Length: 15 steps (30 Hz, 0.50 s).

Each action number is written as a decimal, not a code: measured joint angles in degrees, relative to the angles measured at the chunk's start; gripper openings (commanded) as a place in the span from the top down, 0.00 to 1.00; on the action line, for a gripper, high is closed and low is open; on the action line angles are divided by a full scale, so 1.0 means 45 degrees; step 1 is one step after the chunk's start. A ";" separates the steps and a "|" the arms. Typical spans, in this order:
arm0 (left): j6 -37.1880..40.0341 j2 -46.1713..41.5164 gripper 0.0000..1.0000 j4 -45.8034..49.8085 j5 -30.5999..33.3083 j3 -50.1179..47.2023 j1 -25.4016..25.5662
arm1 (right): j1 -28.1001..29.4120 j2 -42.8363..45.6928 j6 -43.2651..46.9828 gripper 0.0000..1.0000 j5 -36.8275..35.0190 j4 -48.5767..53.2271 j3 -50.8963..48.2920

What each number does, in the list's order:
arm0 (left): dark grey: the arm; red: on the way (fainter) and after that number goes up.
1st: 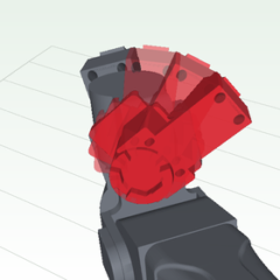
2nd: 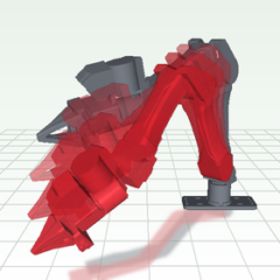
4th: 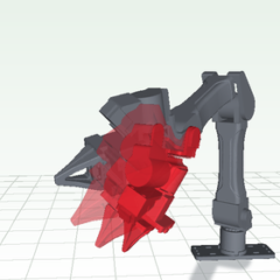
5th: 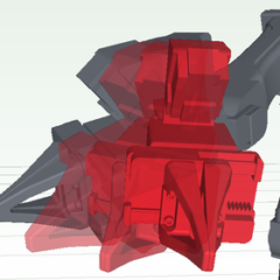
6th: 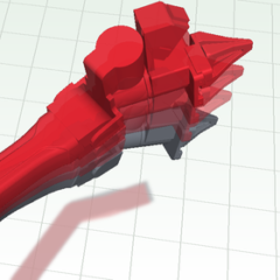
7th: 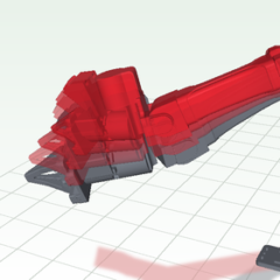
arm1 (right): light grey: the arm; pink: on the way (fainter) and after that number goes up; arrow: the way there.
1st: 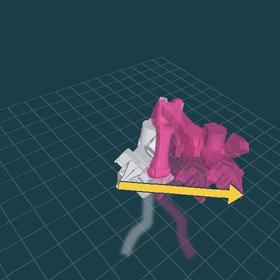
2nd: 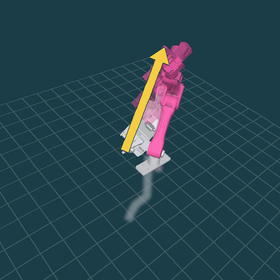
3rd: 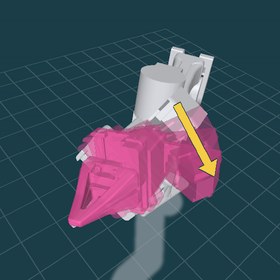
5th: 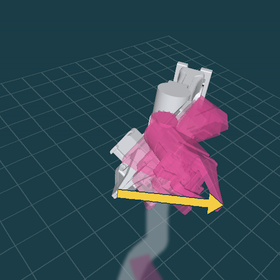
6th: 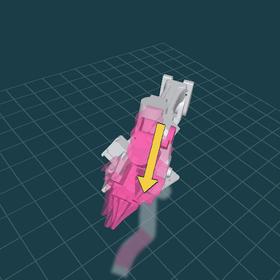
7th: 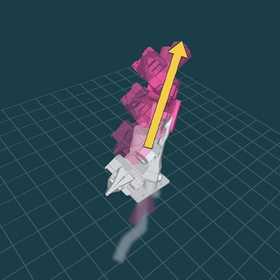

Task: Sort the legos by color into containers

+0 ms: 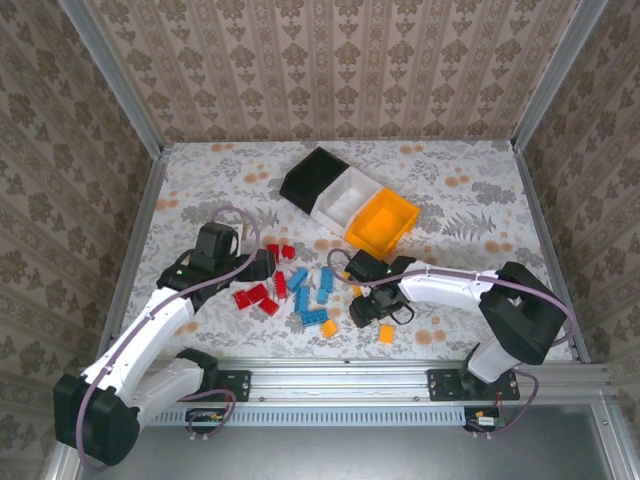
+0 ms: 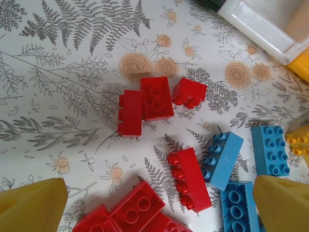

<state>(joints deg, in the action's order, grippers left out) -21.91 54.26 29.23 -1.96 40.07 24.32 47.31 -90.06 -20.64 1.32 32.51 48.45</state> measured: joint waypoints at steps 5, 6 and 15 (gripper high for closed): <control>-0.0102 -0.0005 0.00 -0.0010 -0.0005 -0.0136 -0.0175 | 0.0000 -0.0287 0.0277 0.30 -0.0476 -0.0053 0.0204; -0.0131 -0.0005 0.00 -0.0005 -0.0005 -0.0175 -0.0199 | 0.0000 -0.0345 0.0325 0.30 -0.0578 -0.0058 0.0267; -0.0228 -0.0170 0.00 -0.0005 -0.0112 -0.0296 -0.0457 | 0.0000 -0.0894 0.0466 0.49 -0.0894 -0.0238 0.0797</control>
<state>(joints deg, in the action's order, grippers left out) -22.94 53.49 29.21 -2.46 38.74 22.26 47.31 -94.08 -18.55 -2.70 31.44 52.03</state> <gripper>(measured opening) 0.997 0.562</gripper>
